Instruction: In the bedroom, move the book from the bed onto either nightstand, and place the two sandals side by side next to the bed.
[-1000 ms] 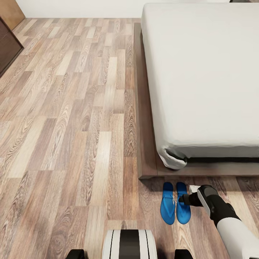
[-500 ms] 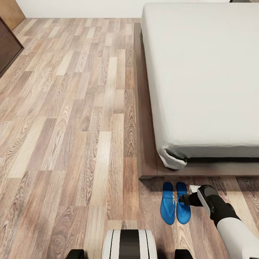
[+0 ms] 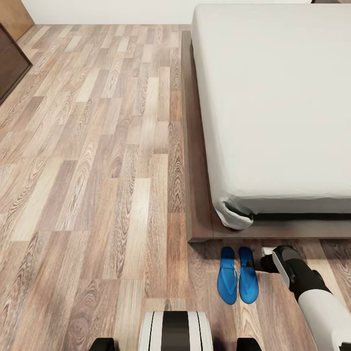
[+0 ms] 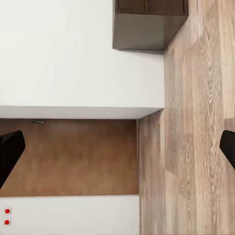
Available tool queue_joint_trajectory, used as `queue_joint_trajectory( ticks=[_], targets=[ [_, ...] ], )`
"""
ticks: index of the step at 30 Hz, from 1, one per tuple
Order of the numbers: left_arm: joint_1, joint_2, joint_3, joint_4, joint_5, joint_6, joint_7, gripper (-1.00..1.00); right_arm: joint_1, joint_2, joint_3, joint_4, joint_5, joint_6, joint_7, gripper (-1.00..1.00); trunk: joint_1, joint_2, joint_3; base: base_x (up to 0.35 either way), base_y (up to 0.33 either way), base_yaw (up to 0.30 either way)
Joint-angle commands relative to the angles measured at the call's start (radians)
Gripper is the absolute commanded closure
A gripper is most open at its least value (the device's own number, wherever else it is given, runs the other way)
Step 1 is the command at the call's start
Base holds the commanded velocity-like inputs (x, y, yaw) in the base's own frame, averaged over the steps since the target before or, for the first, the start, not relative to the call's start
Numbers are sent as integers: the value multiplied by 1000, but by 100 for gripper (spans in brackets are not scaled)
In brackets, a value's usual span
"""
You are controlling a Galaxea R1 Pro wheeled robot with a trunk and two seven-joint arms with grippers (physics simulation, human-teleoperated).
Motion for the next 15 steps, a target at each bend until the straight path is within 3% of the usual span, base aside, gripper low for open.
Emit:
queue_joint_trajectory(
  ticks=[1, 15],
  targets=[
    [-1, 1, -7, 0, -3, 10, 5, -100, 0, 0, -2, -1, 3, 4, 4, -100, 0, 0, -1, 0, 0, 0],
    [-1, 1, -7, 0, -3, 10, 5, -100, 0, 0, -2, -1, 3, 4, 4, -100, 0, 0, -1, 0, 0, 0]
  ],
)
